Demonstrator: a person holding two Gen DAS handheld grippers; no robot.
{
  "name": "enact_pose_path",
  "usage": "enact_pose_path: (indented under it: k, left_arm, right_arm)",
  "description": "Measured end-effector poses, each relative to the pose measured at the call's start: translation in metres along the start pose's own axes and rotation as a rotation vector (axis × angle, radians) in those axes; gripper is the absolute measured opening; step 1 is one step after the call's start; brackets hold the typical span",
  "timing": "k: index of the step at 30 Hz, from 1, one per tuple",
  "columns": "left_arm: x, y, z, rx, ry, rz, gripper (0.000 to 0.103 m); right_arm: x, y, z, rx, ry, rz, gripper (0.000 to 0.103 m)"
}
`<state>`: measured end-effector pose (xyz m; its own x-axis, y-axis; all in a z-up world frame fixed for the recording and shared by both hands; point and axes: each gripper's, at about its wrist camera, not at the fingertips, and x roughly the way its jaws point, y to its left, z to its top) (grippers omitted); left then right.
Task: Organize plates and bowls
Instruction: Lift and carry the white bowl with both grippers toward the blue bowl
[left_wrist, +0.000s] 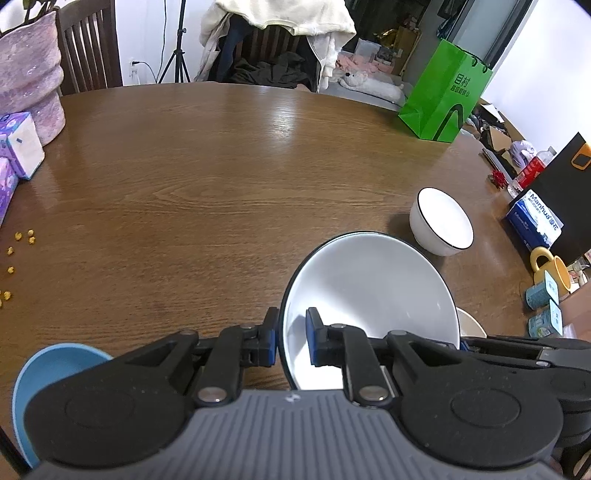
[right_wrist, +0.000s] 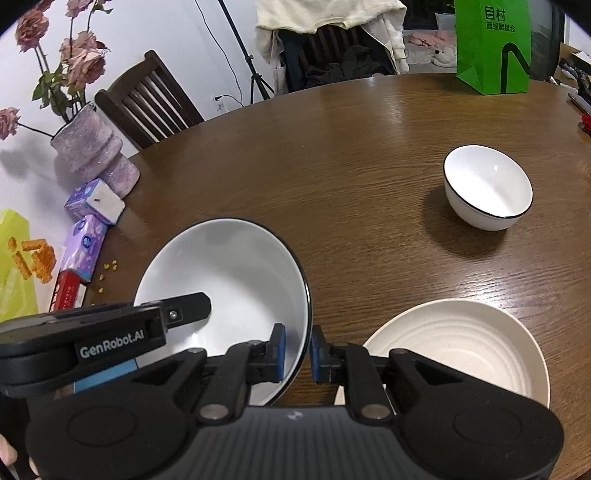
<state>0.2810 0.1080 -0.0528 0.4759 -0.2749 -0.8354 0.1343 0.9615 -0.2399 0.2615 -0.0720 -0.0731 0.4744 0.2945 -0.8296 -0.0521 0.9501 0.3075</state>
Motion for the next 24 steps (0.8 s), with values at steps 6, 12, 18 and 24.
enact_pose_path:
  k: [6,12,18,24]
  left_arm:
    - [-0.009,0.009,-0.007,-0.003,-0.002,-0.005,0.016]
    - [-0.021,0.018,-0.013,-0.005,-0.013,-0.013,0.016]
    - [-0.03,0.024,-0.017,-0.002,-0.023,-0.017,0.016]
    - [-0.038,0.031,-0.021,0.005,-0.031,-0.02,0.016]
  right_arm:
    - [-0.005,0.011,-0.009,-0.008,-0.001,-0.001,0.013]
    - [-0.01,0.022,-0.015,-0.012,-0.006,-0.005,0.013]
    - [-0.014,0.034,-0.021,-0.018,-0.015,-0.006,0.013]
    - [-0.019,0.043,-0.025,-0.022,-0.024,-0.008,0.013]
